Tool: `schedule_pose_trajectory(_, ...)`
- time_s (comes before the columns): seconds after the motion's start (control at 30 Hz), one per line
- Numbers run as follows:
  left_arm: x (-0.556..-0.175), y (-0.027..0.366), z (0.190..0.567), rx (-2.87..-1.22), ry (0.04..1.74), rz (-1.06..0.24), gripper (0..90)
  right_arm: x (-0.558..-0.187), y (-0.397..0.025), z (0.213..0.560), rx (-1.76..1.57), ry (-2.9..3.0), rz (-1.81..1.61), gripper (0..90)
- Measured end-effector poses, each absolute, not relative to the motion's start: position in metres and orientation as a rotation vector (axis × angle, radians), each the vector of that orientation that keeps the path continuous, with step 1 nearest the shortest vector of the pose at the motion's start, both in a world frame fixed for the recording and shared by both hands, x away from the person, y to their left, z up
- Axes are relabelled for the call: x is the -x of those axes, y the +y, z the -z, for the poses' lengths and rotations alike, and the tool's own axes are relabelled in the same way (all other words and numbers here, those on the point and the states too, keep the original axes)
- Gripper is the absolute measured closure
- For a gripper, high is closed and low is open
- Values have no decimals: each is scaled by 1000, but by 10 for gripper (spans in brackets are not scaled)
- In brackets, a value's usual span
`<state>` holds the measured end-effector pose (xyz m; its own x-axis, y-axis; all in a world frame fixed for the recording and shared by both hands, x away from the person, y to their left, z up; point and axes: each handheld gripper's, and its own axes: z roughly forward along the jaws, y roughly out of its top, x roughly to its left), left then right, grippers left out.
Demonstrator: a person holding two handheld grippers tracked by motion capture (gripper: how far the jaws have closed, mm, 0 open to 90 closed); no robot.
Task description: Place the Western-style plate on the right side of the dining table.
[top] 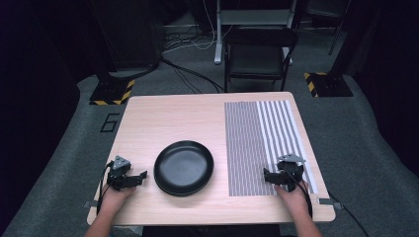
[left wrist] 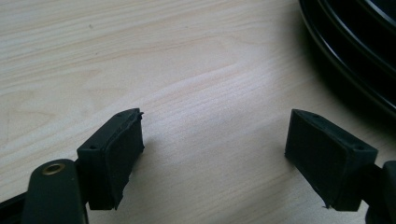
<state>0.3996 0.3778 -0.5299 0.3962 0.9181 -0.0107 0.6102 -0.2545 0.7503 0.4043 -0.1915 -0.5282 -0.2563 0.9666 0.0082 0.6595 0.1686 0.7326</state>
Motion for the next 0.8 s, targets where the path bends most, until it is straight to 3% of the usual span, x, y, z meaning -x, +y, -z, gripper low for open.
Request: schedule_pose_trajectory(0.8, -399, 375, 530, -1951, 1325, -594, 212, -405, -190, 528, -1546, 1980, -855, 39)
